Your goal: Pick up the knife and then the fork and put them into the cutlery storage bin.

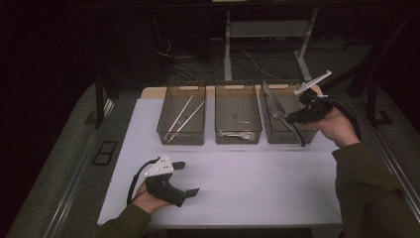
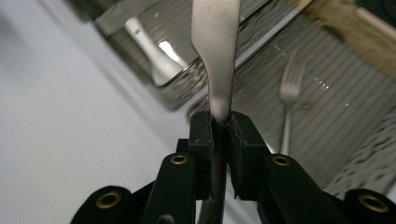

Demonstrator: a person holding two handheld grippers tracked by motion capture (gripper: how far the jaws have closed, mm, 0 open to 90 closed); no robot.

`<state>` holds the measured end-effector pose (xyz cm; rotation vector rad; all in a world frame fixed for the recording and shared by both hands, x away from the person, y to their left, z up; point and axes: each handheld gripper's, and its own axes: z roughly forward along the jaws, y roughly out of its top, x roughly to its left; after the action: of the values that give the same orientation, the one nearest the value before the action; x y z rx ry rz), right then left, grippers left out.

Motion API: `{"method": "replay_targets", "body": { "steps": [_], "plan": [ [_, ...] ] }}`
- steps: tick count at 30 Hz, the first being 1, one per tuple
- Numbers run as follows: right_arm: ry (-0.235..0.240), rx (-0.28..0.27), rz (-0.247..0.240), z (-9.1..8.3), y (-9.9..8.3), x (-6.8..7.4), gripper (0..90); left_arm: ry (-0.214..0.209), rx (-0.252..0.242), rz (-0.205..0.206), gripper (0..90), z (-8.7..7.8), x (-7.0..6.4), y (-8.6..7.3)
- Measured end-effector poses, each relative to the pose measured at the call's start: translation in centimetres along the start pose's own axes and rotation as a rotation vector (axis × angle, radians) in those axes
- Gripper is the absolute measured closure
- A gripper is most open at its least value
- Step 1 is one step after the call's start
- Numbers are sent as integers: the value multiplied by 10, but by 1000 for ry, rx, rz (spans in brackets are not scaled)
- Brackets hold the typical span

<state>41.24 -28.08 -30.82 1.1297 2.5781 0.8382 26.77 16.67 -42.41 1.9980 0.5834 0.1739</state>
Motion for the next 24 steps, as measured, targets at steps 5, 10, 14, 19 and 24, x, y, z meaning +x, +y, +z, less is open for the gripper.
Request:
{"method": "replay_targets", "body": {
  "steps": [5, 10, 14, 19, 24],
  "plan": [
    [-23, -31, 48, -2, 8, -17, 801, -1, 0, 1, 0, 0, 0, 0],
    [-70, -47, 90, 5, 16, -36, 801, -3, 1, 2, 0, 0, -1, 0],
    [-85, -52, 139, 10, 21, -54, 800, -6, 1, 4, 0, 0, 0, 0],
    [-133, -14, 157, 23, 22, -67, 800, -8, 5, 6, 0, 0, 0, 0],
    [-162, 73, 174, 44, 16, -73, 800, -10, 0, 3, 0, 0, -1, 0]
  ]
}}
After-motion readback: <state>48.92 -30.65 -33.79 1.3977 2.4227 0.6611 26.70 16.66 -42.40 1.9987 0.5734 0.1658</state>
